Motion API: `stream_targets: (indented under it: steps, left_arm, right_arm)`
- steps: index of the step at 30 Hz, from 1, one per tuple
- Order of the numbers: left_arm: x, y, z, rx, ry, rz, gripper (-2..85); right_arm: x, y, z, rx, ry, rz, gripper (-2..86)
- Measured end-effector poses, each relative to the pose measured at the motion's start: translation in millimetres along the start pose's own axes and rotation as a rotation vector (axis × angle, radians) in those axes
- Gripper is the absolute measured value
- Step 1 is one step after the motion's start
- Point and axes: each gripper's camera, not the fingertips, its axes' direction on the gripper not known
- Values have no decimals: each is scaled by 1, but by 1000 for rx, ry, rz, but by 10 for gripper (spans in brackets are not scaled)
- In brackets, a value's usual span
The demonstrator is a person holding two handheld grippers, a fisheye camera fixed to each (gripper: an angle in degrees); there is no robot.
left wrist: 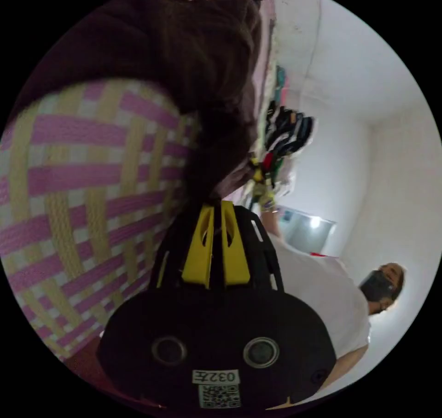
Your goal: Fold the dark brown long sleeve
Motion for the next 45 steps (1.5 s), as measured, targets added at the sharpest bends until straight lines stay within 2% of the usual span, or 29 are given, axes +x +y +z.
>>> stream_targets:
  steps: [1, 4, 8, 11, 13, 16, 17, 20, 23, 25, 28, 29, 32, 38, 41, 45]
  left_arm:
    - [7, -10, -14, 71, 157, 33, -9]
    - [43, -41, -69, 265, 465, 132, -12]
    - [145, -70, -154, 403, 475, 383, -12]
    - [247, -48, -218, 526, 536, 705, -12]
    - [303, -5, -254, 601, 588, 991, -12]
    - [320, 54, -279, 642, 565, 1295, -12]
    - [316, 63, -282, 641, 532, 1317, -12]
    - [260, 80, -285, 599, 311, 1212, -12]
    - [146, 69, -273, 509, 191, 847, -12]
    - [40, 65, -251, 454, 19, 440, -12]
    - [-58, 72, -217, 365, -26, 109, -11]
    - [-70, 75, -213, 362, -30, 72, -11]
    - [-95, 86, -209, 394, -49, 4, -12]
    - [-89, 74, -226, 333, -107, 48, -12]
    - [-85, 70, -234, 305, -95, 87, -12]
    - [-91, 73, -244, 310, -56, 96, -12]
  right_arm:
    - [-5, -4, -4, 27, -10, 9, 60]
    - [-33, -17, -26, 116, -125, -52, 45]
    - [-98, -25, -68, 267, -357, -236, 37]
    - [-177, 3, -117, 434, -534, -523, 26]
    - [-240, 53, -151, 561, -603, -833, 28]
    - [-268, 109, -166, 634, -654, -1079, 31]
    - [-266, 115, -164, 627, -664, -1092, 32]
    - [-228, 128, -131, 540, -624, -1002, 35]
    - [-147, 126, -67, 380, -502, -719, 36]
    - [-69, 130, -10, 208, -337, -388, 37]
    - [5, 149, 18, 160, -189, -42, 55]
    - [12, 153, 17, 169, -170, -11, 59]
    - [-4, 157, 9, 179, -3, -69, 67]
    - [-106, 123, 35, 40, 316, -461, 110]
    - [-139, 106, 65, -98, 355, -577, 116]
    - [-178, 110, 124, -280, 564, -750, 112]
